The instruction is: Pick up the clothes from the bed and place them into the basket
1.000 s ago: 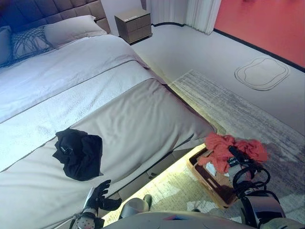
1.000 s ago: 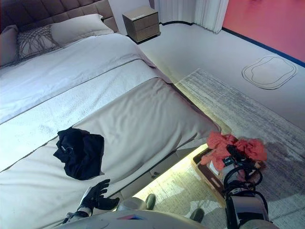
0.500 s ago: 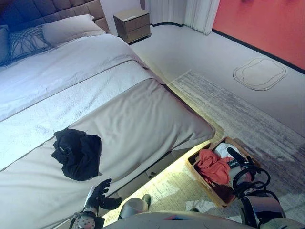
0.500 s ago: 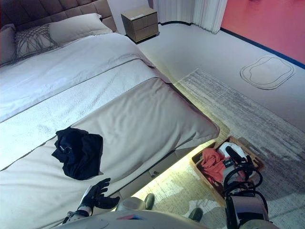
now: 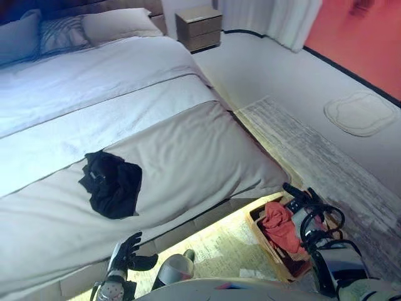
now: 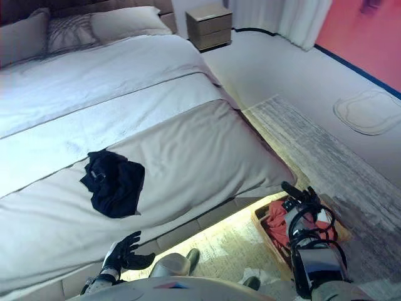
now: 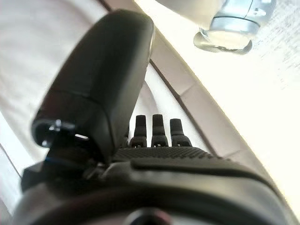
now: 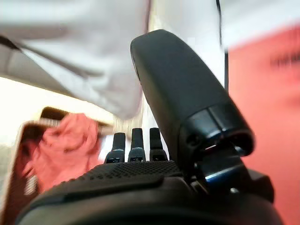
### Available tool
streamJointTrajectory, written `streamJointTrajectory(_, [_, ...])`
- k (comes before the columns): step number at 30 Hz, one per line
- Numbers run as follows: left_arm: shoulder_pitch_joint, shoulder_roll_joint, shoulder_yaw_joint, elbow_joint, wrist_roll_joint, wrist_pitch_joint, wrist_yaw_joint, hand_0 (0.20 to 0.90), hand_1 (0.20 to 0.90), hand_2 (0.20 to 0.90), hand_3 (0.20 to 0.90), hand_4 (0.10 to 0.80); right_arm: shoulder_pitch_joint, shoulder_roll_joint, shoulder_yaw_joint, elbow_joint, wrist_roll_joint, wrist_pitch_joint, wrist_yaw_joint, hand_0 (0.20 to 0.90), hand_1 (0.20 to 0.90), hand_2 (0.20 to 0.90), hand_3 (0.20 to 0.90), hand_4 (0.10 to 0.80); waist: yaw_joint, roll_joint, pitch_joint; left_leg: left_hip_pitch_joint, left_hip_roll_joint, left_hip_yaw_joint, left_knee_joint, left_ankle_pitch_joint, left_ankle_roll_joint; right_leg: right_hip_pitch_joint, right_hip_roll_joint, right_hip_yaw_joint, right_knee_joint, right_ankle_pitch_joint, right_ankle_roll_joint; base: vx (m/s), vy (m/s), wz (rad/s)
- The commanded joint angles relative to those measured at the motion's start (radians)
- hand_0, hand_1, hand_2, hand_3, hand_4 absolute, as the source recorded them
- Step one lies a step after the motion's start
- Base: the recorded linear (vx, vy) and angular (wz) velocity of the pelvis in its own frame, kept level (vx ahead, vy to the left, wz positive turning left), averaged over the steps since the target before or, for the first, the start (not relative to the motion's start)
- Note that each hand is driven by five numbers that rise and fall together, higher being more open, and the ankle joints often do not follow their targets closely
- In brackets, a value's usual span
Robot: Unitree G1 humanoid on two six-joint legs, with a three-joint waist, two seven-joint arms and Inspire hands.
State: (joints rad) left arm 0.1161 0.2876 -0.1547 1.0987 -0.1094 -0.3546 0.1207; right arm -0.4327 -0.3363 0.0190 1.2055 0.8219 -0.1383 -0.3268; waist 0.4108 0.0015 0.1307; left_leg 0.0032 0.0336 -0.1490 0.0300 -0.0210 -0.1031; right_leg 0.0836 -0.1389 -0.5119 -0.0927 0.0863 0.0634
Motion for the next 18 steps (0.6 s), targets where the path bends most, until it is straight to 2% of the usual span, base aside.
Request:
streamJointTrajectory(1, [-0.046, 0.057, -0.040, 0.019, 0.083, -0.028, -0.033, 0.900, 0.900, 0.900, 0.900, 0.800, -0.067, -0.074, 0.013, -0.095, -0.021, -0.012, 0.030, 0.900, 0.900, 0.900, 0.900, 0.800, -0.004, -0.006, -0.030, -0.125, 0.076, 0.403, 0.029, 0.127, -0.038, 0.160, 0.042, -0.195, 0.112, -0.165, -0.009, -0.005, 0.237, 1.32])
streamJointTrajectory(2, [-0.053, 0.056, -0.042, 0.018, 0.089, -0.017, -0.035, 0.900, 0.900, 0.900, 0.900, 0.800, -0.059, -0.082, 0.004, -0.099, -0.031, -0.005, 0.043, 0.900, 0.900, 0.900, 0.900, 0.800, -0.017, -0.006, -0.028, -0.133, 0.095, 0.464, 0.052, 0.131, -0.038, 0.167, 0.036, -0.223, 0.117, -0.161, -0.007, 0.013, 0.211, 2.28])
streamJointTrajectory(3, [-0.066, 0.054, -0.052, 0.006, 0.093, 0.014, -0.038, 0.900, 0.900, 0.900, 0.900, 0.800, -0.041, -0.110, -0.010, -0.100, -0.042, -0.003, 0.076, 0.900, 0.900, 0.900, 0.900, 0.800, -0.037, -0.007, -0.021, -0.149, 0.105, 0.527, 0.098, 0.126, -0.026, 0.177, 0.019, -0.244, 0.143, -0.170, -0.005, 0.089, 0.235, 2.60])
streamJointTrajectory(5, [-0.060, 0.048, -0.051, 0.004, 0.074, 0.030, -0.022, 0.900, 0.900, 0.900, 0.900, 0.800, -0.036, -0.117, -0.006, -0.107, -0.069, 0.010, 0.120, 0.900, 0.900, 0.900, 0.900, 0.800, -0.041, -0.008, -0.021, -0.159, 0.097, 0.534, 0.080, 0.106, -0.008, 0.182, 0.004, -0.242, 0.173, -0.188, 0.003, 0.145, 0.257, 2.01])
streamJointTrajectory(6, [-0.047, 0.039, -0.039, 0.005, 0.070, 0.026, -0.012, 0.900, 0.900, 0.900, 0.900, 0.800, -0.040, -0.113, -0.007, -0.109, -0.104, 0.034, 0.158, 0.900, 0.900, 0.900, 0.900, 0.800, -0.044, -0.015, -0.032, -0.131, 0.071, 0.559, 0.044, 0.083, 0.026, 0.194, -0.019, -0.227, 0.205, -0.185, 0.016, 0.180, 0.258, 0.56])
streamJointTrajectory(8, [-0.038, 0.039, -0.043, -0.010, 0.057, 0.026, -0.001, 0.900, 0.900, 0.900, 0.900, 0.800, -0.053, -0.107, 0.009, -0.115, -0.164, 0.060, 0.176, 0.900, 0.900, 0.900, 0.900, 0.800, -0.046, -0.026, -0.044, -0.096, 0.024, 0.558, 0.013, 0.061, 0.074, 0.189, -0.062, -0.206, 0.285, -0.149, 0.041, 0.255, 0.308, 0.23])
streamJointTrajectory(9, [-0.036, 0.043, -0.048, -0.015, 0.050, 0.030, 0.002, 0.900, 0.900, 0.900, 0.900, 0.800, -0.056, -0.103, 0.016, -0.119, -0.181, 0.073, 0.180, 0.900, 0.900, 0.900, 0.900, 0.800, -0.050, -0.032, -0.048, -0.079, -0.002, 0.558, 0.001, 0.048, 0.096, 0.182, -0.093, -0.197, 0.344, -0.114, 0.063, 0.218, 0.254, 0.31])
streamJointTrajectory(10, [-0.037, 0.045, -0.050, -0.018, 0.047, 0.034, 0.002, 0.900, 0.900, 0.900, 0.900, 0.800, -0.057, -0.101, 0.020, -0.121, -0.192, 0.078, 0.184, 0.900, 0.900, 0.900, 0.900, 0.800, -0.052, -0.035, -0.050, -0.071, -0.015, 0.556, -0.004, 0.040, 0.107, 0.178, -0.111, -0.190, 0.380, -0.092, 0.076, 0.182, 0.242, 0.48])
streamJointTrajectory(11, [-0.041, 0.048, -0.052, -0.026, 0.041, 0.044, 0.002, 0.900, 0.900, 0.900, 0.900, 0.800, -0.058, -0.097, 0.029, -0.125, -0.215, 0.084, 0.191, 0.900, 0.900, 0.900, 0.900, 0.800, -0.057, -0.040, -0.051, -0.056, -0.038, 0.550, -0.012, 0.026, 0.127, 0.166, -0.147, -0.174, 0.451, -0.051, 0.102, 0.213, 0.274, 0.71])
streamJointTrajectory(12, [-0.053, 0.054, -0.069, -0.048, 0.041, 0.063, 0.008, 0.900, 0.900, 0.900, 0.900, 0.800, -0.047, -0.091, 0.045, -0.142, -0.233, 0.084, 0.192, 0.900, 0.900, 0.900, 0.900, 0.800, -0.081, -0.036, -0.051, -0.029, -0.062, 0.521, -0.022, -0.004, 0.165, 0.101, -0.197, -0.092, 0.642, 0.020, 0.140, 0.216, 0.247, 0.97])
streamJointTrajectory(13, [-0.058, 0.059, -0.077, -0.064, 0.013, 0.076, 0.019, 0.900, 0.900, 0.900, 0.900, 0.800, -0.042, -0.094, 0.059, -0.147, -0.264, 0.082, 0.207, 0.900, 0.900, 0.900, 0.900, 0.800, -0.098, -0.035, -0.047, -0.019, -0.066, 0.502, -0.022, -0.015, 0.175, 0.055, -0.197, -0.031, 0.691, 0.028, 0.143, 0.152, 0.159, 0.90])
streamJointTrajectory(14, [-0.059, 0.060, -0.078, -0.070, 0.004, 0.084, 0.021, 0.900, 0.900, 0.900, 0.900, 0.800, -0.042, -0.095, 0.065, -0.148, -0.274, 0.079, 0.210, 0.900, 0.900, 0.900, 0.900, 0.800, -0.103, -0.035, -0.047, -0.018, -0.067, 0.497, -0.022, -0.020, 0.179, 0.036, -0.196, -0.007, 0.707, 0.027, 0.143, 0.061, -0.035, 0.88])
streamJointTrajectory(15, [-0.065, 0.067, -0.092, -0.076, -0.023, 0.087, 0.037, 0.900, 0.900, 0.900, 0.900, 0.800, -0.040, -0.098, 0.086, -0.151, -0.315, 0.069, 0.227, 0.900, 0.900, 0.900, 0.900, 0.800, -0.122, -0.037, -0.036, -0.016, -0.062, 0.469, -0.017, -0.027, 0.179, -0.010, -0.162, 0.057, 0.699, -0.003, 0.131, -0.037, -0.173, 0.87])
streamJointTrajectory(16, [-0.070, 0.072, -0.097, -0.074, -0.030, 0.082, 0.047, 0.900, 0.900, 0.900, 0.900, 0.800, -0.038, -0.099, 0.111, -0.159, -0.332, 0.052, 0.228, 0.900, 0.900, 0.900, 0.900, 0.800, -0.132, -0.039, -0.030, -0.031, -0.041, 0.460, -0.009, -0.002, 0.172, -0.027, -0.123, 0.069, 0.634, -0.012, 0.093, -0.039, -0.270, 1.10])
streamJointTrajectory(17, [-0.076, 0.079, -0.099, -0.072, -0.046, 0.085, 0.058, 0.900, 0.900, 0.900, 0.900, 0.800, -0.035, -0.102, 0.135, -0.173, -0.359, 0.047, 0.243, 0.900, 0.900, 0.900, 0.900, 0.800, -0.140, -0.049, -0.022, -0.037, -0.035, 0.432, -0.006, 0.002, 0.164, -0.035, -0.103, 0.092, 0.586, -0.032, 0.083, -0.052, -0.296, 1.01])
streamJointTrajectory(18, [-0.081, 0.083, -0.096, -0.071, -0.059, 0.087, 0.065, 0.900, 0.900, 0.900, 0.900, 0.800, -0.033, -0.102, 0.159, -0.188, -0.365, 0.039, 0.236, 0.900, 0.900, 0.900, 0.900, 0.800, -0.148, -0.058, -0.012, -0.040, -0.031, 0.407, -0.004, 0.006, 0.155, -0.048, -0.103, 0.114, 0.524, -0.030, 0.081, 0.035, -0.392, 0.92])
